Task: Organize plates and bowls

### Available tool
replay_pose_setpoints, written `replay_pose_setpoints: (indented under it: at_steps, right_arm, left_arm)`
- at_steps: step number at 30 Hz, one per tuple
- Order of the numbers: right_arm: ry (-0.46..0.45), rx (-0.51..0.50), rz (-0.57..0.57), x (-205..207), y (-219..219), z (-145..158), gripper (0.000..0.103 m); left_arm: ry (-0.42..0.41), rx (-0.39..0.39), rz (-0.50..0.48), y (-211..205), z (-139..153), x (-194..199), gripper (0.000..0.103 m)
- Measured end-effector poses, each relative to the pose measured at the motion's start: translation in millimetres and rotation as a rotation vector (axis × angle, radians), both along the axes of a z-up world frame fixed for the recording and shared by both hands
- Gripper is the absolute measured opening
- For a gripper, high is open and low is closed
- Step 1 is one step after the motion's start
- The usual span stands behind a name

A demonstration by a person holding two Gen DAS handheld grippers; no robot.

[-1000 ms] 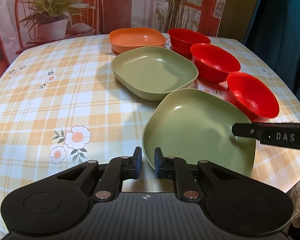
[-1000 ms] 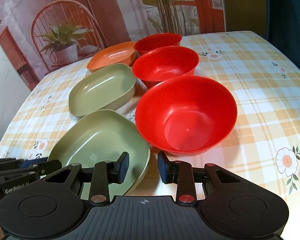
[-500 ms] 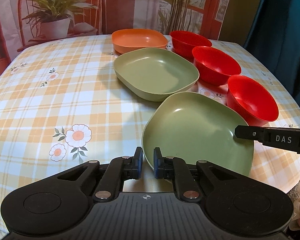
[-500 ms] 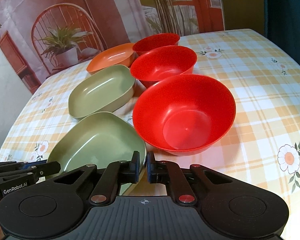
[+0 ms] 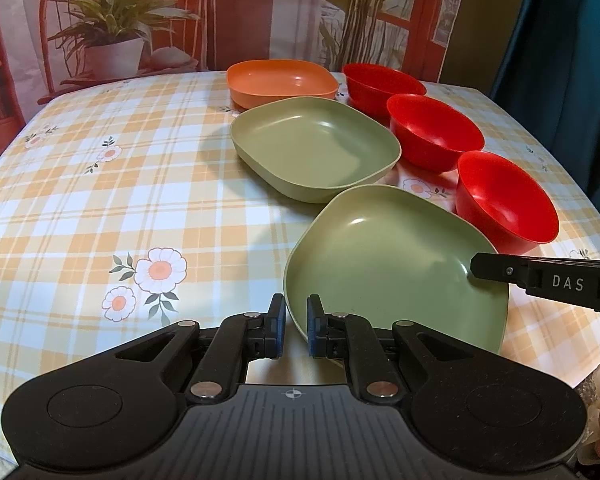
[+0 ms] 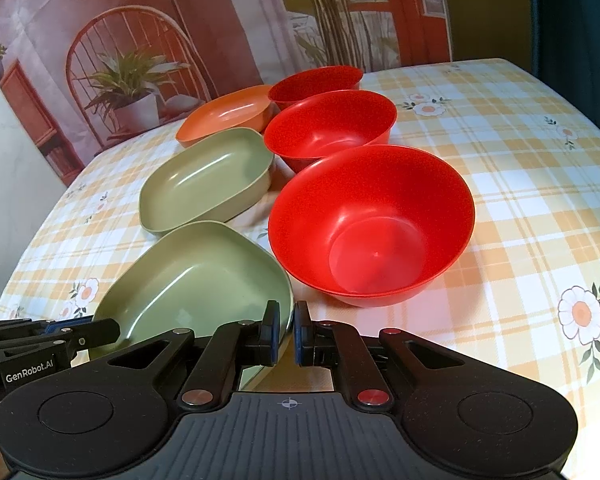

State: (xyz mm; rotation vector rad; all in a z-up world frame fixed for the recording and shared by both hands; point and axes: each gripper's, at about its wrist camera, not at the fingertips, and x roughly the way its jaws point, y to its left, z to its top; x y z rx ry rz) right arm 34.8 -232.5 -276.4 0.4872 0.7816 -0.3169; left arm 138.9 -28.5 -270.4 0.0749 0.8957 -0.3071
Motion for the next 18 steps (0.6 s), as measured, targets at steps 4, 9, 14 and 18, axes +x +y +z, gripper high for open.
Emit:
replay_pose_setpoints:
  at_steps: [4, 9, 14, 18]
  right_arm:
    - [0.002, 0.0, 0.002, 0, 0, 0, 0.007]
    - [0.016, 0.008, 0.014, 0, 5, 2, 0.007]
    - [0.002, 0.0, 0.027, -2, 10, 12, 0.007]
    - [-0.011, -0.006, 0.041, -2, 14, 20, 0.007]
  left_arm:
    - [0.001, -0.003, 0.004, 0, 0, 0, 0.012]
    - [0.0, 0.001, 0.012, 2, 2, -1, 0.011]
    - [-0.016, -0.009, 0.015, 7, 9, -3, 0.012]
    - [-0.041, -0.013, 0.014, 10, 19, -3, 0.012]
